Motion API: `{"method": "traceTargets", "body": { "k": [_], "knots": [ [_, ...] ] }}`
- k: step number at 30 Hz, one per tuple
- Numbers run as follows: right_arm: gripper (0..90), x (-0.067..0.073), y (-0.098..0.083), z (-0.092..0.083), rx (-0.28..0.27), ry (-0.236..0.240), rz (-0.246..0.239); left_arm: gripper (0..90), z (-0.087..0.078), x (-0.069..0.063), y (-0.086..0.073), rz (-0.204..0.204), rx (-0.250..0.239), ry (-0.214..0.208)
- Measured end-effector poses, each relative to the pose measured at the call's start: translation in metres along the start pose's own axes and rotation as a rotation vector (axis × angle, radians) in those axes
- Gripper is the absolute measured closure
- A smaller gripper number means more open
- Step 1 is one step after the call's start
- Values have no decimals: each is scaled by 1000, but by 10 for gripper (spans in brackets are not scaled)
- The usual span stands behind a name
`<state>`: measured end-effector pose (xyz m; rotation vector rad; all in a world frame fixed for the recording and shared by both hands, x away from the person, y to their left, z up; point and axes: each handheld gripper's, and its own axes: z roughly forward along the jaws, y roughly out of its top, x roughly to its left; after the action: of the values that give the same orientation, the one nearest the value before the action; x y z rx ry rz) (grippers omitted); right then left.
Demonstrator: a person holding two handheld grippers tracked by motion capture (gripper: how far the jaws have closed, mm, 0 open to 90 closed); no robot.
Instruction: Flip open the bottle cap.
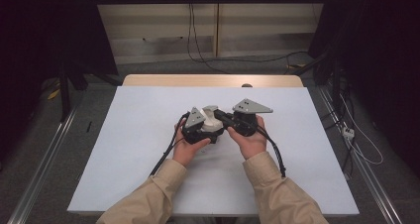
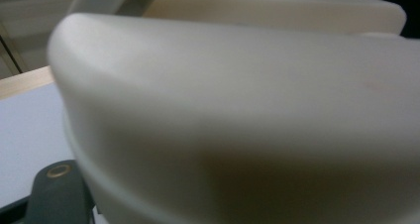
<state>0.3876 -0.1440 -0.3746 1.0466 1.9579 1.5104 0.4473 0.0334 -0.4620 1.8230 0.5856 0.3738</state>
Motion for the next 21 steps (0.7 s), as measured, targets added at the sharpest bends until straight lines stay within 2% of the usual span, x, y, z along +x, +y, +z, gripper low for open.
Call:
{"method": "traceTargets", "body": {
  "k": [21],
  "knots": [
    [900, -3, 10, 11, 8, -3, -5, 185, 0, 0, 0, -2, 1, -2]
  ]
}}
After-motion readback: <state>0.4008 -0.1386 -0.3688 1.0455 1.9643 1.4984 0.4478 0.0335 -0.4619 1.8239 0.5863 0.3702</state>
